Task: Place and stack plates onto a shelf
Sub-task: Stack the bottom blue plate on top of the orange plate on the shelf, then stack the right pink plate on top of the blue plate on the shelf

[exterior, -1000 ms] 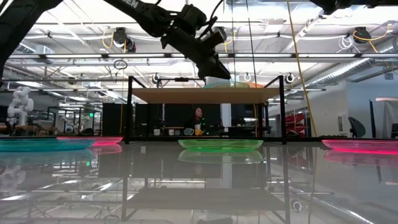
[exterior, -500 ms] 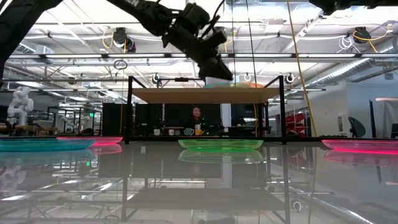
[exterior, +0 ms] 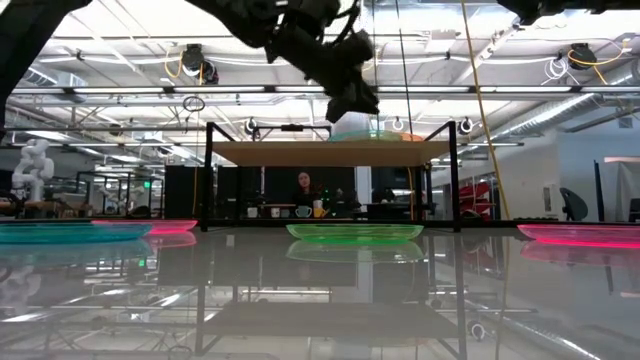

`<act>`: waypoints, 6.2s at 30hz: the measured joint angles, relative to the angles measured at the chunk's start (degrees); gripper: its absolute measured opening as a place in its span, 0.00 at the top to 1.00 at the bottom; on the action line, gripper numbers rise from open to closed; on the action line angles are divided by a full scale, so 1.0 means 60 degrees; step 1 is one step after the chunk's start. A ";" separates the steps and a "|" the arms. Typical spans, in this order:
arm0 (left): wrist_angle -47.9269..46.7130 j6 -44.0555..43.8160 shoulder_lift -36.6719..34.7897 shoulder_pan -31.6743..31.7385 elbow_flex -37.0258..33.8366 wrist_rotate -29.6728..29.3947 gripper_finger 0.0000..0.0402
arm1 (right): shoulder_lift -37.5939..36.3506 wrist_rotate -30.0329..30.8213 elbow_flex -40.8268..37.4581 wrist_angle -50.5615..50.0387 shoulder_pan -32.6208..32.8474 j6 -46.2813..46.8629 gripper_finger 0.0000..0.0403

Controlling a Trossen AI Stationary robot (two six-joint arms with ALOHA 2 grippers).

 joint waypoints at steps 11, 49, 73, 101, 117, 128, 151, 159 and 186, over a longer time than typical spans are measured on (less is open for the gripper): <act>-0.0775 -0.1900 0.0077 0.1075 -0.0004 0.1171 0.65 | 0.0000 0.0000 0.0000 0.0011 -0.0005 -0.0186 0.74; -0.0738 -0.2209 0.0110 0.1181 0.0000 0.0654 0.65 | 0.0054 0.0000 0.0000 -0.0055 -0.0034 -0.0144 0.74; -0.2042 -0.3408 0.0110 0.0868 0.0000 0.2249 0.65 | 0.0054 0.0000 0.0000 -0.0066 -0.0037 -0.0117 0.74; -0.2082 -0.5185 -0.2915 0.0363 -0.0011 0.2212 0.65 | 0.0043 0.1756 -0.0243 -0.0658 -0.0033 0.0194 0.74; 0.0494 -0.5725 -0.7994 -0.2791 -0.5013 0.2232 0.77 | 0.2837 0.0149 0.2530 -0.7789 -0.0193 0.5079 0.74; 0.5547 -0.6654 -0.8877 -0.3716 -0.9536 0.1462 0.77 | 0.5062 -0.2959 0.2743 -1.0281 -0.0408 0.8385 0.74; 0.5939 -0.6965 -0.8863 -0.3716 -1.0072 0.0886 0.77 | 0.7659 -0.3406 0.2743 -1.0916 0.1616 1.1085 0.74; 0.5705 -0.7154 -0.8859 -0.3716 -1.0069 0.0886 0.77 | 0.8063 -0.2972 0.2743 -1.1365 0.1613 1.1487 0.74; 0.5516 -0.7361 -0.8859 -0.3716 -1.0069 0.0890 0.77 | 0.8013 -0.2846 0.2739 -1.1723 0.1618 1.1034 1.00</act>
